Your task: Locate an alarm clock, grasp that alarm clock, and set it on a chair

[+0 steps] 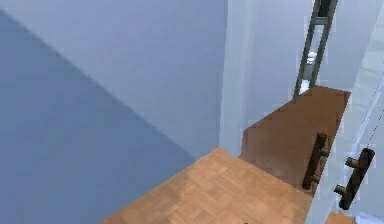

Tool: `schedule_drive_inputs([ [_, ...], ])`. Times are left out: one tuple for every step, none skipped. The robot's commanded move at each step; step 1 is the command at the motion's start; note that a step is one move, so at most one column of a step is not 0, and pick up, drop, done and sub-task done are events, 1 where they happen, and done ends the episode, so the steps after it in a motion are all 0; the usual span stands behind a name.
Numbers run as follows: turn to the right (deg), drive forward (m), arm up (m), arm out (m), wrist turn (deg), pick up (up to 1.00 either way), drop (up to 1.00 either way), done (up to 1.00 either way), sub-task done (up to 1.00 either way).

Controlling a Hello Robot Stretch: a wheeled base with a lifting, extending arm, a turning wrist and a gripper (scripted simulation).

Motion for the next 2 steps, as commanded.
schedule_drive_inputs([
  [3.0,0.0,0.0,0.0,0.0,0.0,0.0,0.0,0.0],
  [0.0,1.0,0.0,0.0,0.0,0.0,0.0,0.0,0.0],
])
